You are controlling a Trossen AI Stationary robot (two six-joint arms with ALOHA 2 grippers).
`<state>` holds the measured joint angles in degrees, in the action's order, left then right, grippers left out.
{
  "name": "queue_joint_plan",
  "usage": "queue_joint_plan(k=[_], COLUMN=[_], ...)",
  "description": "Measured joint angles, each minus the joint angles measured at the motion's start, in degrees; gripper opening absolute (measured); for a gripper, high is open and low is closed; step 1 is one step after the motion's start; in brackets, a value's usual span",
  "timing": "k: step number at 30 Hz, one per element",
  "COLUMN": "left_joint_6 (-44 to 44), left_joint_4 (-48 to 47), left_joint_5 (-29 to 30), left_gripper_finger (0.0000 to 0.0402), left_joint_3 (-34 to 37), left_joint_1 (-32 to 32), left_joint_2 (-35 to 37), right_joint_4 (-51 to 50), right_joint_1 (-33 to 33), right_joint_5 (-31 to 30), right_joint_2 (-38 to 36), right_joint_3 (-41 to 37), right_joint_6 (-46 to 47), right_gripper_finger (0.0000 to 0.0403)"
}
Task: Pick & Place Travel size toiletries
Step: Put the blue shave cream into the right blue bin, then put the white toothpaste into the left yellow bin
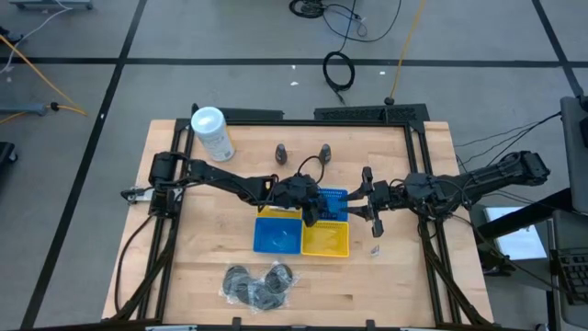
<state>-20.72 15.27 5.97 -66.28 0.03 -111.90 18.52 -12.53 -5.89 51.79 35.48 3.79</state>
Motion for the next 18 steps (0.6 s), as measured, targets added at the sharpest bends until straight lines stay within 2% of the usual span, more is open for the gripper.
queue_joint_plan(k=[18], left_joint_6=[0.01], left_joint_4=[2.51], left_joint_5=[0.01], left_gripper_finger=[0.0170], left_joint_3=[-0.02], left_joint_1=[1.83], left_joint_2=[0.46], right_joint_4=[-1.27], right_joint_1=[0.00], right_joint_5=[0.00], right_joint_2=[0.00], right_joint_3=[0.00], right_joint_6=[0.00], right_gripper_finger=[0.0106])
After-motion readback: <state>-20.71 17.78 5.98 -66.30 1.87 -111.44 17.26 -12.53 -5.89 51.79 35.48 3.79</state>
